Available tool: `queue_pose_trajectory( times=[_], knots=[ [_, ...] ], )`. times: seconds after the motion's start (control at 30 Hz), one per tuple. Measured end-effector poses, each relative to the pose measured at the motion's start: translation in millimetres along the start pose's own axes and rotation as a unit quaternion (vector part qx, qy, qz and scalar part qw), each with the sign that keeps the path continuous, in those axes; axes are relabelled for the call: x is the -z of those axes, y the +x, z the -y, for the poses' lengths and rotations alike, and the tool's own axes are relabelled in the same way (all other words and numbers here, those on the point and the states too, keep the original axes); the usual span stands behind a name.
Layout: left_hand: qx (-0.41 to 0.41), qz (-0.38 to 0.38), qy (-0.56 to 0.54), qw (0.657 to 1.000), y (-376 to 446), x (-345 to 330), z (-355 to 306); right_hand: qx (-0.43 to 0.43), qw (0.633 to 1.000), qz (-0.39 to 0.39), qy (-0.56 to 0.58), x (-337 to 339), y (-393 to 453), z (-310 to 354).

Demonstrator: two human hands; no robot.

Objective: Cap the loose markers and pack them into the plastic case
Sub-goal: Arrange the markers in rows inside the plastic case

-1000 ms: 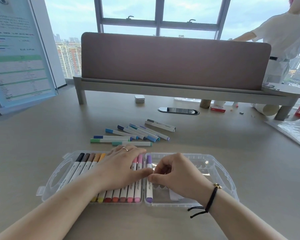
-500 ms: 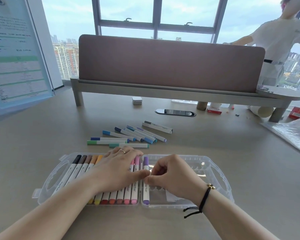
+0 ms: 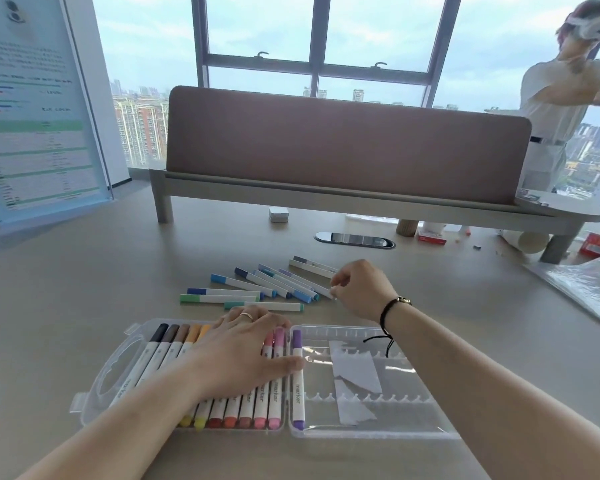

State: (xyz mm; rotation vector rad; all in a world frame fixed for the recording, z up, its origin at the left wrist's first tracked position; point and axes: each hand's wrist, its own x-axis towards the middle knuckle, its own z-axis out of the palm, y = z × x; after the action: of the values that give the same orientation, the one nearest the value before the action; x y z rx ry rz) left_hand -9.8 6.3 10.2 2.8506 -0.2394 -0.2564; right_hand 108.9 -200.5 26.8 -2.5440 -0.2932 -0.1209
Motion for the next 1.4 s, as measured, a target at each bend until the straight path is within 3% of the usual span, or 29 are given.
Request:
queue_pose_trajectory(
  times=[0.2,0.53,0.63,0.73,1.03,1.2,1.4],
  knots=[
    [0.016,0.002,-0.001,1.000,-2,5,2,-0.012,0.999,0.036,-0.027,-22,30,-4],
    [0.007,-0.014,-0.012,1.000,-2,5,3,-0.028,0.999,0.030,-0.033,-26,35,-2],
    [0.000,-0.036,-0.036,0.999,-3,5,4,-0.049,0.996,0.012,0.075,-16,18,5],
    [-0.012,-0.087,-0.061,0.994,-3,4,4,-0.074,0.971,0.038,0.224,-3,-18,14],
    [-0.085,-0.168,-0.216,0.958,-10,3,-5,-0.062,0.899,0.129,0.414,10,-106,16],
    [-0.118,-0.173,-0.238,0.948,-9,-2,-9,0.008,0.918,0.190,0.348,4,-116,16],
    [-0.115,-0.163,-0.189,0.962,-8,-4,-7,0.049,0.970,0.149,0.185,-3,-122,17]
  ],
)
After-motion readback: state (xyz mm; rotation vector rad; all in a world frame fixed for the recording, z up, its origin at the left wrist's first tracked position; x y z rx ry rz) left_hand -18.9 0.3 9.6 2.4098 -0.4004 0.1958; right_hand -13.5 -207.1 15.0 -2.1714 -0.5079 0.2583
